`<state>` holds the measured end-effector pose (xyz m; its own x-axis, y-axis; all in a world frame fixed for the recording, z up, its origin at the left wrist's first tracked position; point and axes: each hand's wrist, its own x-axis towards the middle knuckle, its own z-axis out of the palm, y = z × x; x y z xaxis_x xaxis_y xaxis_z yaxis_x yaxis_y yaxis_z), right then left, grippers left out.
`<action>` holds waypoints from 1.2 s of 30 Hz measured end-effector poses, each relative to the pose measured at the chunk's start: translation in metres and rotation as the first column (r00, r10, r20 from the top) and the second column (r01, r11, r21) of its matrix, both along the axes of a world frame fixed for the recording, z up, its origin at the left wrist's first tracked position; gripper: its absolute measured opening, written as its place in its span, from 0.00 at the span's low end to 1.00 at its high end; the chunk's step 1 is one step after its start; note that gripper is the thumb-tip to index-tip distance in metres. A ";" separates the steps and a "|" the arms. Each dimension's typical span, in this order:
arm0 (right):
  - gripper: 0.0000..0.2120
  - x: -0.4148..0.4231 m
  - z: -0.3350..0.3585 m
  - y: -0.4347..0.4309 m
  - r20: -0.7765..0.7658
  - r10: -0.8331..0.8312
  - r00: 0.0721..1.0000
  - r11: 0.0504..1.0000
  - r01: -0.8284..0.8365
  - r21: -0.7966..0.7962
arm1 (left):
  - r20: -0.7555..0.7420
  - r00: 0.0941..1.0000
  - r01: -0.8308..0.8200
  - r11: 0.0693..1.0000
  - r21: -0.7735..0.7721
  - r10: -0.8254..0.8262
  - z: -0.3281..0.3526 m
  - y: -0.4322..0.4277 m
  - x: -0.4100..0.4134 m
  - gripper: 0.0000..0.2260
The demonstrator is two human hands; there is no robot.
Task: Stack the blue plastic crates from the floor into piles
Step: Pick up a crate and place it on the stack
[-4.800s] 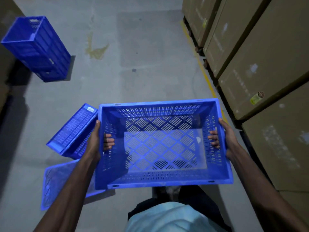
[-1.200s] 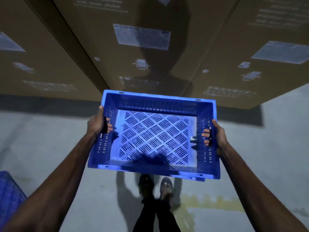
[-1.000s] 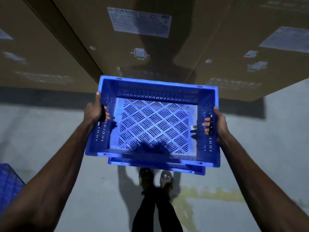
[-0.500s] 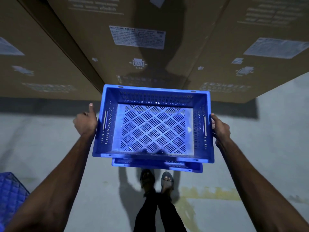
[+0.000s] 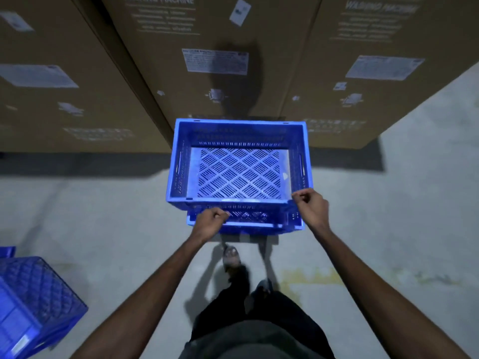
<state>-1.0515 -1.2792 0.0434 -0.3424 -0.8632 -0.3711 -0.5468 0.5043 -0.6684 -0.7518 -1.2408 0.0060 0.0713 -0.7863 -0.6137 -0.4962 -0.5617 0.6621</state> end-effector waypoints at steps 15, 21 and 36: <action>0.07 -0.037 -0.029 0.236 0.154 0.216 0.964 0.941 -0.247 0.229 | -0.036 0.999 0.032 0.997 0.066 -0.030 0.026 0.231 -0.085 0.10; 0.06 -0.053 -0.029 0.264 0.168 0.180 0.969 0.948 -0.217 0.235 | -0.025 0.999 -0.034 0.995 0.091 0.036 0.039 0.265 -0.080 0.09; 0.19 0.008 0.001 0.170 0.046 0.355 0.934 0.926 -0.358 0.115 | -0.077 0.983 -0.169 0.985 -0.038 0.166 0.050 0.164 -0.036 0.06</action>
